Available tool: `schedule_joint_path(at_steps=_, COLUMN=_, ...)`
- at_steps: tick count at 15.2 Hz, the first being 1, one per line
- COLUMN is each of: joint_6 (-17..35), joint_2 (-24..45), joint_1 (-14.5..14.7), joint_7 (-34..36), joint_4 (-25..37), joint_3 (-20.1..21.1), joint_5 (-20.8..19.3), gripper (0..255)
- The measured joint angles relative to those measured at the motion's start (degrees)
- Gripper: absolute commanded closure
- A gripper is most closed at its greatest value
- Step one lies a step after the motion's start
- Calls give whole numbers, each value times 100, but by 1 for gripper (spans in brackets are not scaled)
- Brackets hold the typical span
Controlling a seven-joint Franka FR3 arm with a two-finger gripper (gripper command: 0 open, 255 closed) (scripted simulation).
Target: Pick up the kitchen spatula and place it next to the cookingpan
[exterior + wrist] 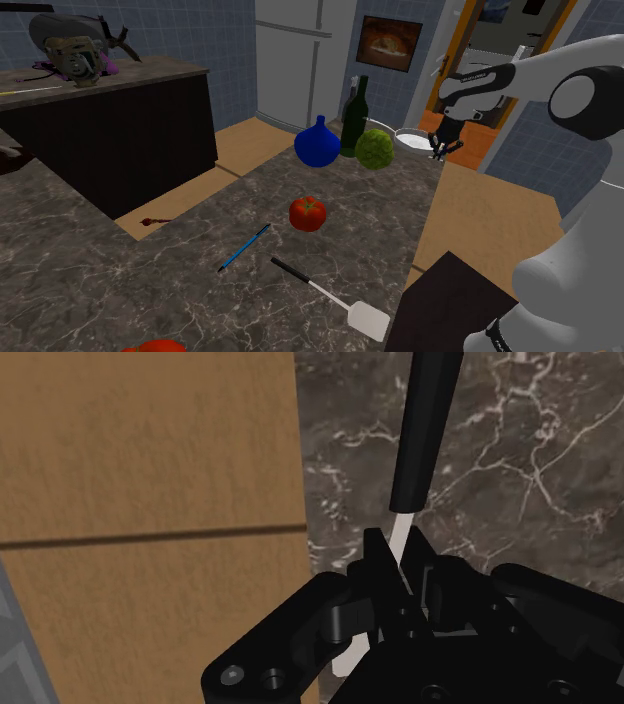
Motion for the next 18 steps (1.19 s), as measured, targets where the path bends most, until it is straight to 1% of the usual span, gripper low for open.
schedule_joint_path(at_steps=8, joint_6=510, joint_2=241, joint_1=-7, joint_7=-28, joint_4=-272, joint_3=-3, joint_5=6, gripper=255)
schedule_joint_path(at_steps=15, joint_6=588, joint_2=259, joint_1=-1, joint_7=-21, joint_4=-329, joint_3=0, joint_5=7, gripper=255)
schedule_joint_path(at_steps=16, joint_6=588, joint_2=259, joint_1=-1, joint_7=-21, joint_4=-329, joint_3=0, joint_5=7, gripper=0)
schedule_joint_path(at_steps=18, joint_6=589, joint_2=259, joint_1=-1, joint_7=-21, joint_4=-329, joint_3=0, joint_5=7, gripper=0)
